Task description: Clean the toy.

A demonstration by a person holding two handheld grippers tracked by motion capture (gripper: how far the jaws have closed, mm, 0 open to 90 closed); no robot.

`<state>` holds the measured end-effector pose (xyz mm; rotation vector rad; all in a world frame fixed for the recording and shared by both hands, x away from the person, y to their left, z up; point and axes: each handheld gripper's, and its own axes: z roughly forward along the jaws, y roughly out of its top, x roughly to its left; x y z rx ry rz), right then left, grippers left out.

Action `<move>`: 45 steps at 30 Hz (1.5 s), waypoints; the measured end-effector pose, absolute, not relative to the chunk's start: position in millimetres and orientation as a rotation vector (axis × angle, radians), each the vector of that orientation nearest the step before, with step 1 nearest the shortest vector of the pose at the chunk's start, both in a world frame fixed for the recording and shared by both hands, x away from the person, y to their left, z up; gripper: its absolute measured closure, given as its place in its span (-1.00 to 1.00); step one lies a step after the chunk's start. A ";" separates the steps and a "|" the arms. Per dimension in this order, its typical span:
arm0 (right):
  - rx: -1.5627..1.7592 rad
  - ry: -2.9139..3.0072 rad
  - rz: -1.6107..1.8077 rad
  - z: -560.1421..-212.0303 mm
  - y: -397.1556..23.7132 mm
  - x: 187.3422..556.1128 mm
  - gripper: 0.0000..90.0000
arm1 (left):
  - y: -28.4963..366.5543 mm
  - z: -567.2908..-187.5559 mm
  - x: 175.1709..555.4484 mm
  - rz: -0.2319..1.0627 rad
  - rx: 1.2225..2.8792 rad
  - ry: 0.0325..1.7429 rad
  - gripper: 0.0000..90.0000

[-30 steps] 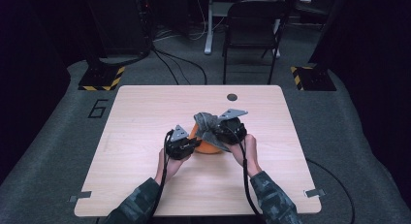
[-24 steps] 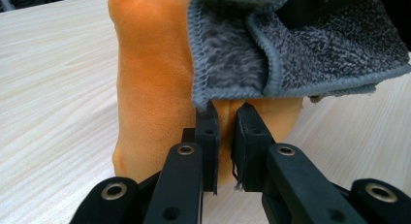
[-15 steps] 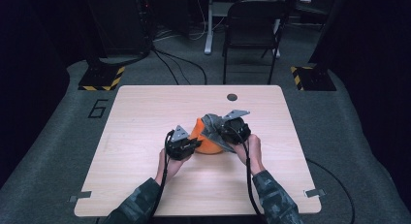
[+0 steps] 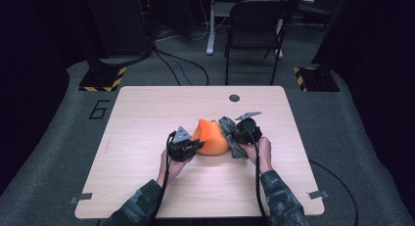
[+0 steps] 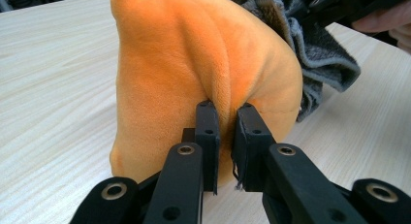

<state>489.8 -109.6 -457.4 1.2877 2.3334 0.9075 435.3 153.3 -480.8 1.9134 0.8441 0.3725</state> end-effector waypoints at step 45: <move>1.141 2.344 0.985 -430.1 -83.9 473.3 0.66 | 155.1 -479.7 434.4 0.407 1.902 0.836 0.54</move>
